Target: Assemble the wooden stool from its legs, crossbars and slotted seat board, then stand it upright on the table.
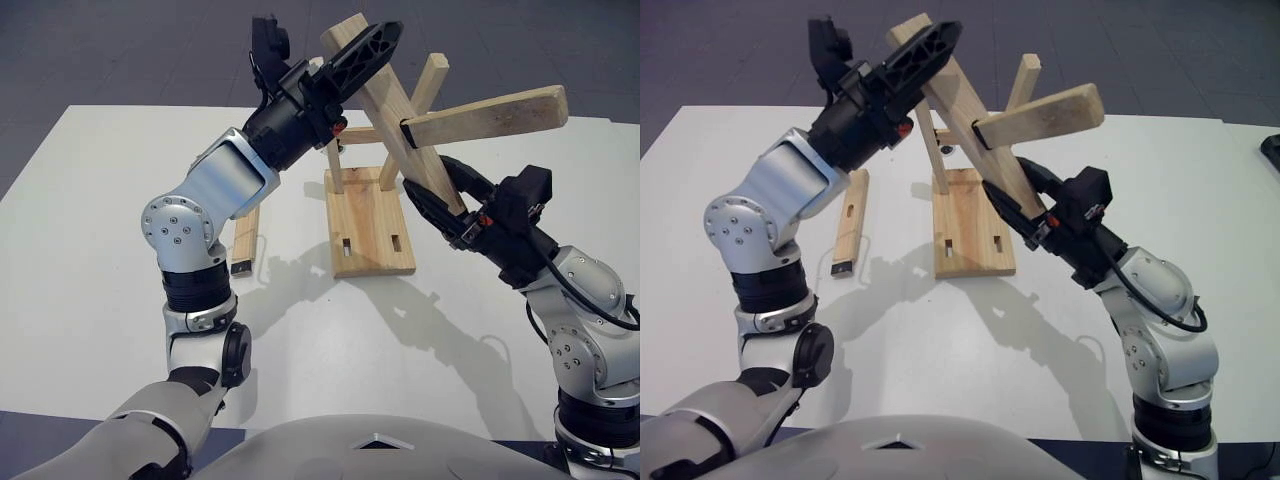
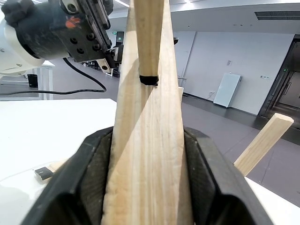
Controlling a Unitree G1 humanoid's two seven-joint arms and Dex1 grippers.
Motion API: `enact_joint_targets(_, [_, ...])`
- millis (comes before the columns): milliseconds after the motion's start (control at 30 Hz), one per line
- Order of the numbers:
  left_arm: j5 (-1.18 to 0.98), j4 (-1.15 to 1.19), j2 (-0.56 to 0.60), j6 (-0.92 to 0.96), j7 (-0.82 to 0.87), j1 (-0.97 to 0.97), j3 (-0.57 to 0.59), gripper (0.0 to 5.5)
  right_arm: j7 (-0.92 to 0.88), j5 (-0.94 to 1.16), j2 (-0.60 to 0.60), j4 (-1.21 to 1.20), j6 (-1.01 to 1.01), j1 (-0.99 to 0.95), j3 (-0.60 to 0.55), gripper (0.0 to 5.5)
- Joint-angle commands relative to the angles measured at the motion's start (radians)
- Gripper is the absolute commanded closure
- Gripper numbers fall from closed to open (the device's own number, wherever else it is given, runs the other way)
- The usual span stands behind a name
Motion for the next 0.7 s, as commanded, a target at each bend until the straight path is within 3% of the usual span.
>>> enact_joint_targets(33, [0.011,-0.002,0.017,0.0,0.003,0.007,-0.011,2.71,-0.012,-0.02,0.012,0.01,-0.026,-0.008,0.02,3.44])
enact_joint_targets(333, [0.034,0.011,0.058,-0.014,-0.007,0.022,0.007,4.4,-0.028,-0.06,0.036,0.065,-0.057,-0.036,0.06,3.44])
enact_joint_targets(700, [0.067,0.051,0.097,-0.009,-0.038,0.006,0.016,4.45,-0.046,-0.142,0.043,0.095,-0.071,-0.035,0.11,3.44])
